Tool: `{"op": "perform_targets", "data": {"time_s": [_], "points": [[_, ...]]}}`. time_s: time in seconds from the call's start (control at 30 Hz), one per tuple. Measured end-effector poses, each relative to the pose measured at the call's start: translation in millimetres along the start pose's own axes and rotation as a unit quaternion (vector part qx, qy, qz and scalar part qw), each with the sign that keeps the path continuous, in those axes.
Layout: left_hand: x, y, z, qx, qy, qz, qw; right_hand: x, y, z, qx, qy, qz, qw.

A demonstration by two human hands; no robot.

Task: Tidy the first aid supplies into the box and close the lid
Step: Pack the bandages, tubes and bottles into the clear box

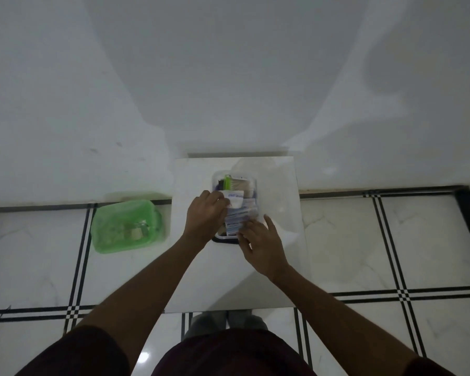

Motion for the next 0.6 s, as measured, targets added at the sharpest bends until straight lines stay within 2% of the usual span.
{"op": "perform_targets", "data": {"time_s": [0.13, 0.27, 0.37, 0.47, 0.6], "points": [[-0.5, 10.0, 2.1, -0.008, 0.002, -0.031, 0.999, 10.1, 4.4, -6.7, 0.008, -0.002, -0.048, 0.999], [-2.5, 10.5, -9.8, -0.057, -0.051, -0.048, 0.996, 5.5, 3.9, -12.0, 0.035, -0.018, -0.067, 0.997], [-2.7, 12.1, -13.5, -0.053, -0.065, -0.058, 0.995, -0.3, 4.2, -1.2, 0.04, 0.019, -0.076, 0.996], [1.9, 23.9, -15.0, -0.076, -0.053, -0.102, 0.99, -3.2, 11.6, 13.5, 0.05, 0.061, -0.095, 0.992], [22.7, 38.3, -23.4, -0.1, -0.046, -0.126, 0.986, -4.5, 25.3, 19.8, -0.01, 0.078, -0.143, 0.987]]}}
Point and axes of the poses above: each hand's wrist, its own x-axis away from the middle knuckle, its own z-axis out of the back of the hand, y = z × x, the point moved 8 cm from there along -x, towards the middle knuckle, and after that the axes turned 3 degrees about -y, right-handed, at the moved point
